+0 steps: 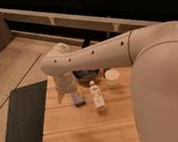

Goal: Place the white sponge in the ceramic bowl

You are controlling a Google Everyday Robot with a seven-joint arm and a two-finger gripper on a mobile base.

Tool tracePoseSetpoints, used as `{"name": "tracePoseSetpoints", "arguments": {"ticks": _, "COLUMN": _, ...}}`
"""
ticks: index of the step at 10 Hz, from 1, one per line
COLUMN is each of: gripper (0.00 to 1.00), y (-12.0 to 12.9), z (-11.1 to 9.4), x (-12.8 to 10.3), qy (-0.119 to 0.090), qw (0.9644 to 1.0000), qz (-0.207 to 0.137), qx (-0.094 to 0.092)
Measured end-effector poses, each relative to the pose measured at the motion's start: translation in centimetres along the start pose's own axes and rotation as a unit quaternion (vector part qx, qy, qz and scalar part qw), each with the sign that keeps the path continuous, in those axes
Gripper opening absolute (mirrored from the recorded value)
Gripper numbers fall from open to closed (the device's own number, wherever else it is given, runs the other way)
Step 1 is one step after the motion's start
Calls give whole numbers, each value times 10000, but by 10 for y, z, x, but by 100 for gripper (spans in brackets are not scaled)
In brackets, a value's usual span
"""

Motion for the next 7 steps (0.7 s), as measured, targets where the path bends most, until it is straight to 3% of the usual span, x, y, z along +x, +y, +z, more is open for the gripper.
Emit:
{"name": "tracePoseSetpoints", "arguments": {"ticks": 5, "gripper": 65, "y": 0, "z": -1, "x": -2, "qy": -33, "qw": 10000, "qz": -14, "qx": 37}}
{"name": "tracePoseSetpoints", "arguments": {"ticks": 6, "gripper": 65, "y": -3, "z": -4, "x": -9, "qy": -123, "qw": 9999, "qz": -36, "qx": 107}}
{"name": "tracePoseSetpoints", "arguments": {"ticks": 7, "gripper": 65, "y": -11, "z": -16, "x": -33, "qy": -433, "qw": 9988, "qz": -101, "qx": 217}}
